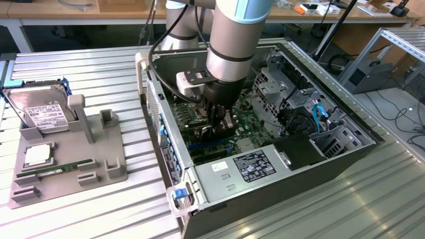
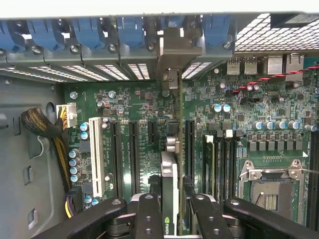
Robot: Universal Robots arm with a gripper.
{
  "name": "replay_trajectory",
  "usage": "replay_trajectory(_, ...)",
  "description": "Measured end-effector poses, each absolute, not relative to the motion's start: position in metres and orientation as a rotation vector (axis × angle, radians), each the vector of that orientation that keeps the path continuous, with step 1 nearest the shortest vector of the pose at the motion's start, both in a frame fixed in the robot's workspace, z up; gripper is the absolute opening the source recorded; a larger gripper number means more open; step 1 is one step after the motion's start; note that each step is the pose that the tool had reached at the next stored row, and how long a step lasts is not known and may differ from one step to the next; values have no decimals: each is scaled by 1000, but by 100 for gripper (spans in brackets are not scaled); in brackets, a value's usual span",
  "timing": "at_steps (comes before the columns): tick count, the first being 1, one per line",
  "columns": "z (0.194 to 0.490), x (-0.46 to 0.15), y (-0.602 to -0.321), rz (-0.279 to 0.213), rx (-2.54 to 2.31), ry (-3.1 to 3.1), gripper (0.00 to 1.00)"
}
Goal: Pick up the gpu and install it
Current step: 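Insert the gpu into the slot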
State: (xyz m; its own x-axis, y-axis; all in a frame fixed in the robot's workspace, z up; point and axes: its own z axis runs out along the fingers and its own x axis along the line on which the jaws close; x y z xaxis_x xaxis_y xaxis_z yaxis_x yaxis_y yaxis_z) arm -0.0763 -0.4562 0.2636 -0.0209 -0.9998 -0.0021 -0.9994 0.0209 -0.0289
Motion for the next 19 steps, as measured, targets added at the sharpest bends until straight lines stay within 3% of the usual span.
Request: replay_trajectory(19, 256, -76, -456, -27, -2181, 2228, 27)
